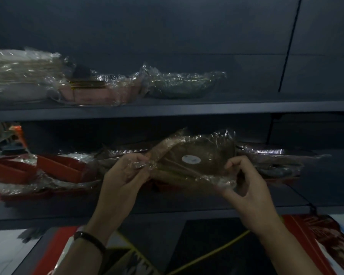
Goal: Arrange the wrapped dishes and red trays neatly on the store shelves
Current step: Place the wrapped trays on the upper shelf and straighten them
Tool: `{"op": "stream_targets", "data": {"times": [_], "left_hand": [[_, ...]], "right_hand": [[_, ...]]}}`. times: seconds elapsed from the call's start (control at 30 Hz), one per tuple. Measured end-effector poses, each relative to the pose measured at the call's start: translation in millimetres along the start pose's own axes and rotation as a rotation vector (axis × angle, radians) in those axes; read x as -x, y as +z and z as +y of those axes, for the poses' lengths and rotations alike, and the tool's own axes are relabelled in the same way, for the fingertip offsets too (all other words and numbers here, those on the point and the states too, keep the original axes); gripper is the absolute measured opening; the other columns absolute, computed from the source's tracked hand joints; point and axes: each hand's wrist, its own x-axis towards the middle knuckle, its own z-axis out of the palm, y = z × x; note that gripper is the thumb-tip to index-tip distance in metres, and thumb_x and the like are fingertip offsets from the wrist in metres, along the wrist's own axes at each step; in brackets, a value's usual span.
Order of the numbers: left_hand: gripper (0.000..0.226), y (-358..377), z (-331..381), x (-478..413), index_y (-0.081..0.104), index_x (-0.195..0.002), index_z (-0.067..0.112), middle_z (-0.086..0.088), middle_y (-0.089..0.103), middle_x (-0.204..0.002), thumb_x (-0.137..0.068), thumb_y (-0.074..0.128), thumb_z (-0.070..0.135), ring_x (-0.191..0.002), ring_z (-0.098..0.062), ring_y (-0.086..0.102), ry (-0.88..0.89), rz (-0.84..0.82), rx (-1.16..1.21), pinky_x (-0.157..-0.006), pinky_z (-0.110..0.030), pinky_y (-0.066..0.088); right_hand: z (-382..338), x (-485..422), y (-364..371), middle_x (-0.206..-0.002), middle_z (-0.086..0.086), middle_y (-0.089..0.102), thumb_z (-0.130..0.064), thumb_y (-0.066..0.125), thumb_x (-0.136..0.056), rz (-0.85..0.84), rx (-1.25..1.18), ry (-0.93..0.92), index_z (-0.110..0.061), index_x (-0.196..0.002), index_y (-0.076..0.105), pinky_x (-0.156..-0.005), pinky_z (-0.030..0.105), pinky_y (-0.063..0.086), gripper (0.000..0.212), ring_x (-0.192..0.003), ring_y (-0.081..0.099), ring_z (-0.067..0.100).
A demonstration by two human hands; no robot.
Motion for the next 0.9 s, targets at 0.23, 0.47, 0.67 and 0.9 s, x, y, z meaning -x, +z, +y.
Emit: {"op": "stream_targets", "data": {"times": [0.23,0.47,0.67,0.9], "left_hand": [[0.018,4.0,71.3,23.6,0.075,-0.106,0.013,-0.012,0.082,-0.093,-0.088,0.075,0.011,-0.088,-0.027,0.081,0.142,0.027,0.004,-0.08,-0.028,0.065],[0.018,-12.7,148.8,54.1,0.08,-0.104,0.013,-0.003,0.084,-0.092,-0.086,0.08,0.009,-0.086,-0.02,0.082,0.222,0.126,-0.039,-0.075,-0.024,0.064],[0.022,-43.2,222.1,82.1,0.08,-0.1,0.02,0.005,0.084,-0.09,-0.078,0.085,0.019,-0.081,-0.007,0.08,0.28,0.292,-0.069,-0.069,-0.023,0.065],[0.043,-81.6,296.5,87.7,0.077,-0.119,0.014,0.007,0.084,-0.095,-0.081,0.085,0.032,-0.087,-0.009,0.081,0.364,0.375,-0.17,-0.066,-0.026,0.065]], "right_hand": [[-42.8,16.7,-15.9,-0.104,0.003,0.065,-0.052,0.072,-0.087,0.149,0.009,-0.059,-0.029,-0.111,0.068,-0.083,0.049,0.056,0.034,-0.096,0.065,0.022],[-117.6,13.6,-33.4,-0.112,-0.001,0.074,-0.034,0.067,-0.097,0.101,-0.032,-0.087,-0.028,-0.115,0.073,-0.086,0.05,0.062,0.02,-0.101,0.074,0.02],[-192.1,11.6,-24.3,-0.089,0.0,0.075,-0.045,0.064,-0.091,0.07,-0.044,-0.166,-0.026,-0.092,0.071,-0.065,0.034,0.06,0.021,-0.074,0.074,0.02],[-265.4,-3.3,-13.8,-0.091,-0.005,0.075,-0.045,0.064,-0.096,0.066,-0.067,-0.293,-0.033,-0.097,0.069,-0.077,0.039,0.062,0.014,-0.077,0.076,0.014]]}}
